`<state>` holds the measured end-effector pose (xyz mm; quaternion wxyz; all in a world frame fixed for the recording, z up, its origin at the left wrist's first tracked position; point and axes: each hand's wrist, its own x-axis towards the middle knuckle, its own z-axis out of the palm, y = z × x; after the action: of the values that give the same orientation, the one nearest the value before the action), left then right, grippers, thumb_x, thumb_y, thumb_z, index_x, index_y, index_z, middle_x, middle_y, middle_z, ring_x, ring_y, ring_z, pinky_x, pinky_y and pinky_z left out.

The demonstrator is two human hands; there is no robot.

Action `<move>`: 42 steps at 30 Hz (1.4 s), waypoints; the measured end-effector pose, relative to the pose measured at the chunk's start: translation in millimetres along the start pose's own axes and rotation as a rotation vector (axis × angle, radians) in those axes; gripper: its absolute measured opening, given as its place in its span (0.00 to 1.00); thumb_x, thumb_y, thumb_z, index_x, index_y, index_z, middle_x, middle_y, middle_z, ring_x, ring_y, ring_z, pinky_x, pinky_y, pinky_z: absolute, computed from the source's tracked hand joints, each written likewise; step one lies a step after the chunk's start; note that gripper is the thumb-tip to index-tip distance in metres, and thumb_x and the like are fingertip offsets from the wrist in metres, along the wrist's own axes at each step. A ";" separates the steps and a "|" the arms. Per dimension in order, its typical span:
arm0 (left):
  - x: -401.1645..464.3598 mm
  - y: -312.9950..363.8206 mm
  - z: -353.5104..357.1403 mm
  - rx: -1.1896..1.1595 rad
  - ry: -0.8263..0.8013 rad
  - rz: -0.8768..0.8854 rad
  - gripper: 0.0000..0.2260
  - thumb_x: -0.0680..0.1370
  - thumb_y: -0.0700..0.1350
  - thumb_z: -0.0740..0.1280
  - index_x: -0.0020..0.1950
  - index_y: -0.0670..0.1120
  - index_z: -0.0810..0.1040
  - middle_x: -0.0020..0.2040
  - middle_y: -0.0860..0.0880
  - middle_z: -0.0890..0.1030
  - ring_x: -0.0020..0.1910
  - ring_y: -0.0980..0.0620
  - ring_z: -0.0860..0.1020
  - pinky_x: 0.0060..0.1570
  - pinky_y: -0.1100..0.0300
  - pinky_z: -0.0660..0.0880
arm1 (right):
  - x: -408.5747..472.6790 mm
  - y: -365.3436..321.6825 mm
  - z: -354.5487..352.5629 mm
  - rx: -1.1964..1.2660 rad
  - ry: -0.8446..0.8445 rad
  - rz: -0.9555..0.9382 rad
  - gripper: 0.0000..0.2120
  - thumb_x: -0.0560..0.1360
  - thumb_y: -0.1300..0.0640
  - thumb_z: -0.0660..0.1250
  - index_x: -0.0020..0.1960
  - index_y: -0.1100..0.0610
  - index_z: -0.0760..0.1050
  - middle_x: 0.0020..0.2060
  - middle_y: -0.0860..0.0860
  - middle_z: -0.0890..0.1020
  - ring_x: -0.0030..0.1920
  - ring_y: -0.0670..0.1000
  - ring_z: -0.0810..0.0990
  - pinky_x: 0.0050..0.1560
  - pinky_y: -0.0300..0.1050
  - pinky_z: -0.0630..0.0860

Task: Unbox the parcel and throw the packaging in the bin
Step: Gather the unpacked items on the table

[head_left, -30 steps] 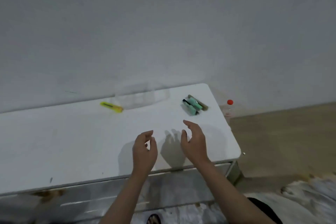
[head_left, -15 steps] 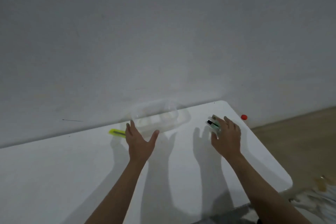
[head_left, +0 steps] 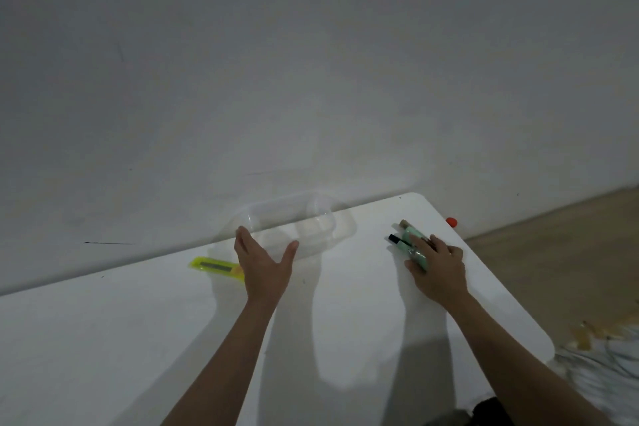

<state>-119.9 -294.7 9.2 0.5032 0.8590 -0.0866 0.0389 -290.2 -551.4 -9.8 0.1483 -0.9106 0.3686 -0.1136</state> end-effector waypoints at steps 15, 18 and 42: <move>-0.6 4.5 -2.6 -0.004 -0.014 -0.040 0.48 0.69 0.54 0.75 0.76 0.37 0.49 0.74 0.36 0.55 0.74 0.40 0.57 0.72 0.48 0.59 | 1.3 9.5 11.0 0.127 0.131 -0.114 0.20 0.66 0.57 0.75 0.57 0.54 0.79 0.53 0.63 0.74 0.49 0.64 0.76 0.43 0.54 0.77; -1.5 5.4 -3.0 0.003 -0.014 -0.048 0.48 0.69 0.54 0.74 0.76 0.37 0.49 0.74 0.37 0.55 0.74 0.41 0.57 0.72 0.48 0.59 | -1.5 5.4 3.5 0.284 0.149 -0.132 0.20 0.68 0.60 0.74 0.59 0.57 0.78 0.56 0.62 0.70 0.54 0.61 0.74 0.50 0.49 0.77; 16.5 7.8 -17.5 0.036 -0.056 -0.174 0.51 0.60 0.57 0.80 0.74 0.42 0.58 0.71 0.45 0.64 0.70 0.49 0.65 0.63 0.60 0.65 | 89.9 -216.9 -10.2 0.195 -0.719 -0.656 0.19 0.68 0.57 0.74 0.58 0.51 0.80 0.53 0.49 0.82 0.47 0.46 0.77 0.49 0.38 0.69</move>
<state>-104.9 -285.0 27.0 0.4864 0.8729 -0.0248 -0.0275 -92.0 -468.3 85.1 0.3069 -0.9421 -0.0244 0.1331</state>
